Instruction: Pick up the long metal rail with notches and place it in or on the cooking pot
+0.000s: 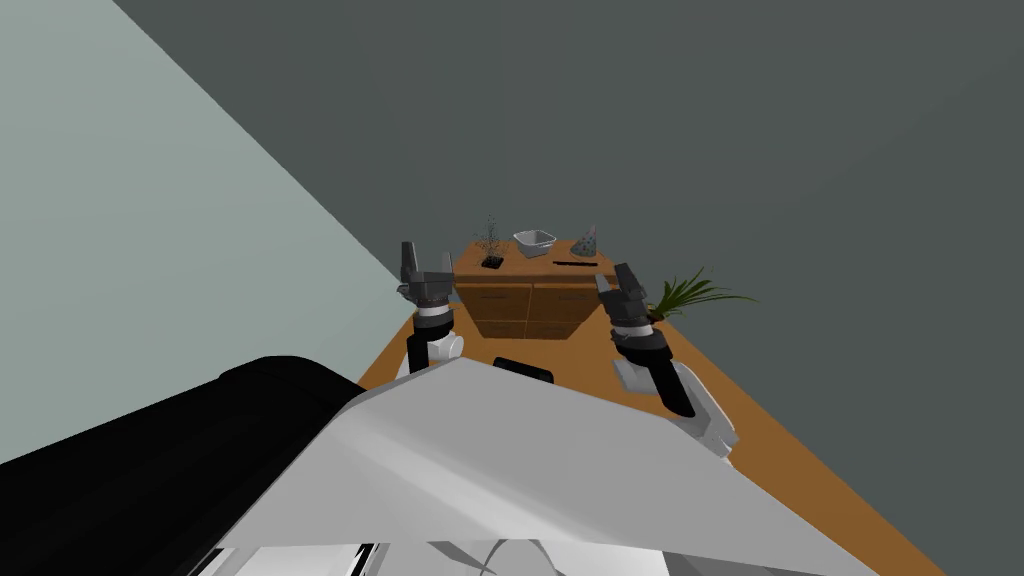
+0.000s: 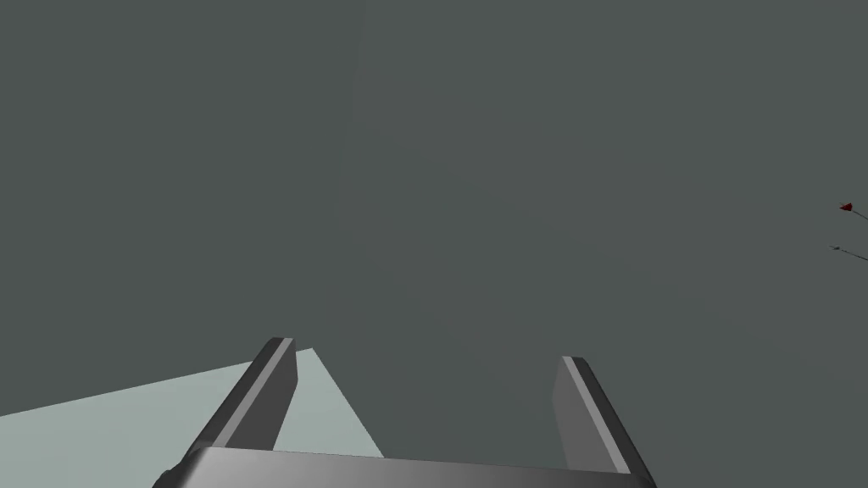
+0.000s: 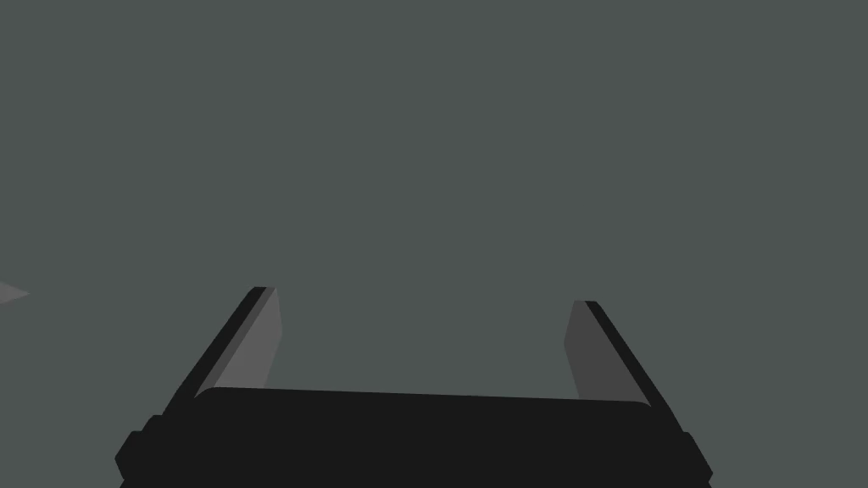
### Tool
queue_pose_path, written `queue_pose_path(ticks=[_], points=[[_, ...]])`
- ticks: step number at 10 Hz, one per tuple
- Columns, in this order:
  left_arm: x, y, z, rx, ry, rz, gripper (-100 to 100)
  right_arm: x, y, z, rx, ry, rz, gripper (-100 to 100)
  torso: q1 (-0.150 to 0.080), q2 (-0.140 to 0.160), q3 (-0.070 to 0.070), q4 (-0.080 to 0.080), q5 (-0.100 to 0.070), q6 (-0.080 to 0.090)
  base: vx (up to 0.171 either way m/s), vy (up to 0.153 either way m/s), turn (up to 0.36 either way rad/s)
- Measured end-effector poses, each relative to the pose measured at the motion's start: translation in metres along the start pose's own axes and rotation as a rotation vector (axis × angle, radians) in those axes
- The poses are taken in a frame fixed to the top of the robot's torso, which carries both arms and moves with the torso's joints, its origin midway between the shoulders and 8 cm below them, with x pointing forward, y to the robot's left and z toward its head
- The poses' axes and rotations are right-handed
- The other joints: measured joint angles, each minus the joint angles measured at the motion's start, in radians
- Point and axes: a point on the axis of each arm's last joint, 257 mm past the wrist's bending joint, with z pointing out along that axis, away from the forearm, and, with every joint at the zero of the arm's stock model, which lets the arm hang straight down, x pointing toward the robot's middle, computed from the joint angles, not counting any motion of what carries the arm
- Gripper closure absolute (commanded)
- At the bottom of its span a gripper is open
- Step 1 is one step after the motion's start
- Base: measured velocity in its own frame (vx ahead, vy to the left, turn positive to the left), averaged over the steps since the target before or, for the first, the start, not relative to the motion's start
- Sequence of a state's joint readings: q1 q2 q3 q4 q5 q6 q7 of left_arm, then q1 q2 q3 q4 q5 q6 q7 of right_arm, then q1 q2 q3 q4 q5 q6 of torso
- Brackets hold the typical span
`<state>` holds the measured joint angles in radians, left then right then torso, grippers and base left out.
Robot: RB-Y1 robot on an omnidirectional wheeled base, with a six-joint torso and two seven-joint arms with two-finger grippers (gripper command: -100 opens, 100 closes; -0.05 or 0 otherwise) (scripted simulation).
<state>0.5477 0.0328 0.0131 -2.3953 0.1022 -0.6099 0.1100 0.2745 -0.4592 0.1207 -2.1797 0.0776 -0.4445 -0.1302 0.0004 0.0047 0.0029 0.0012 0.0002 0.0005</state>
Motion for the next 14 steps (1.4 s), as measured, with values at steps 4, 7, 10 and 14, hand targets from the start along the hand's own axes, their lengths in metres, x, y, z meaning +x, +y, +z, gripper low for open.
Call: queue_pose_path(ticks=[4,7,10,14], points=[[0.0,0.0,0.0,0.0,0.0,0.0,0,0.019,-0.014,0.0,0.008,0.131,-0.058,-100,0.0,-0.001,-0.001,0.0,0.0,0.0,-0.041,0.027,0.137],[0.0,0.0,0.0,0.0,0.0,0.0,0,0.026,-0.021,-0.002,0.02,0.21,-0.101,-100,-0.001,-0.002,-0.001,-0.001,0.0,0.0,-0.035,0.024,0.27],[0.0,0.0,0.0,0.0,0.0,0.0,0,0.033,-0.037,-0.009,0.037,0.311,-0.16,-100,-0.001,-0.002,-0.001,-0.001,0.0,-0.001,-0.027,0.019,0.194],[0.0,0.0,0.0,0.0,0.0,0.0,0,0.036,-0.052,-0.016,0.063,0.419,-0.232,-100,-0.003,-0.003,-0.002,-0.001,-0.001,0.0,-0.013,0.005,0.201]])
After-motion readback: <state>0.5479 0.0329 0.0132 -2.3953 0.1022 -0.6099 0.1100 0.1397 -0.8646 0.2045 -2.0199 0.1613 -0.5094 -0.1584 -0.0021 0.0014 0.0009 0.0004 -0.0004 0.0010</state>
